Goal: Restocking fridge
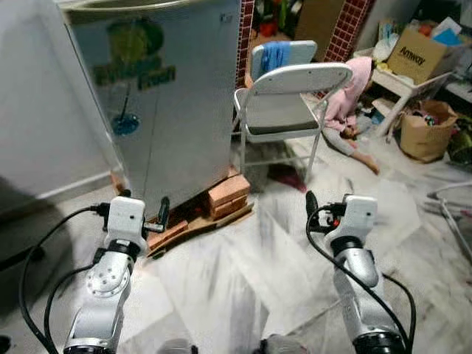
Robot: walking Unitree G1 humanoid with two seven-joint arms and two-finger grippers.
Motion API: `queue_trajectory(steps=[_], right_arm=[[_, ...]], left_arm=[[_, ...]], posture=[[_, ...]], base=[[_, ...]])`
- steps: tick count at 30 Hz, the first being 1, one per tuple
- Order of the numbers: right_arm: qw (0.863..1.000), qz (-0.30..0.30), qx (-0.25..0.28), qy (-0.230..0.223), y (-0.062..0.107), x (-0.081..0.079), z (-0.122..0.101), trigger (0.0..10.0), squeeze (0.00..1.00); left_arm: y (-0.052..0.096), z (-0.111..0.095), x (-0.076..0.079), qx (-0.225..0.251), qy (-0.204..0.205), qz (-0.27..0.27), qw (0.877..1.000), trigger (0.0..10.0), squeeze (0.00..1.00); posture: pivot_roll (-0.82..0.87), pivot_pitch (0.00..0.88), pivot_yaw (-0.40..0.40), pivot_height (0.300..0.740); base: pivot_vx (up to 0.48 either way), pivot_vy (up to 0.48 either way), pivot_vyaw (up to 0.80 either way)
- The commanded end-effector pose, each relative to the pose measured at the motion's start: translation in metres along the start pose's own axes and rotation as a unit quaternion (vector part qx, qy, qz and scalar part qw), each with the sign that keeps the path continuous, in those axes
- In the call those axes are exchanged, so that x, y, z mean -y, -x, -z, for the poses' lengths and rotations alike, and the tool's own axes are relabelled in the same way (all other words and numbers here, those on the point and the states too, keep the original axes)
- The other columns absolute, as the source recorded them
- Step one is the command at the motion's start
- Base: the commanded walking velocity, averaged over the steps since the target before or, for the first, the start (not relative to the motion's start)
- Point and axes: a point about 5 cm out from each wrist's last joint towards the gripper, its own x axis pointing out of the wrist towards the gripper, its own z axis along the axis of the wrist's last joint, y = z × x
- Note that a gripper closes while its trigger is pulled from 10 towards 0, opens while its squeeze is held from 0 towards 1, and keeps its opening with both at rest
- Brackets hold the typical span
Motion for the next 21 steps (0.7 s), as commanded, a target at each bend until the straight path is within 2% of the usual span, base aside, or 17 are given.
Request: queue_trajectory(steps=[1, 8, 15, 21], right_arm=[[1.000, 0.000, 0.007, -0.001, -0.001, -0.001, -0.004, 10.0, 0.00], [1.000, -0.008, 0.007, 0.001, -0.001, -0.005, -0.004, 10.0, 0.00], [1.000, -0.009, 0.002, 0.003, 0.002, -0.003, -0.002, 10.0, 0.00], [1.000, -0.009, 0.000, 0.004, 0.002, -0.003, -0.002, 10.0, 0.00]], left_arm=[[0.003, 0.000, -0.002, 0.000, 0.002, 0.002, 1.000, 10.0, 0.00], [0.005, 0.002, -0.001, -0.004, 0.004, 0.001, 1.000, 10.0, 0.00], [0.013, 0.008, -0.001, -0.008, -0.004, 0.003, 1.000, 10.0, 0.00], [0.013, 0.009, 0.000, -0.010, -0.003, 0.005, 1.000, 10.0, 0.00]], posture=[[0.11, 0.066, -0.033, 0.740], [0.11, 0.069, -0.041, 0.740], [0.11, 0.066, -0.050, 0.740], [0.11, 0.060, -0.053, 0.740]], base=[[0.000, 0.480, 0.00], [0.000, 0.480, 0.00], [0.000, 0.472, 0.00], [0.000, 0.423, 0.00]])
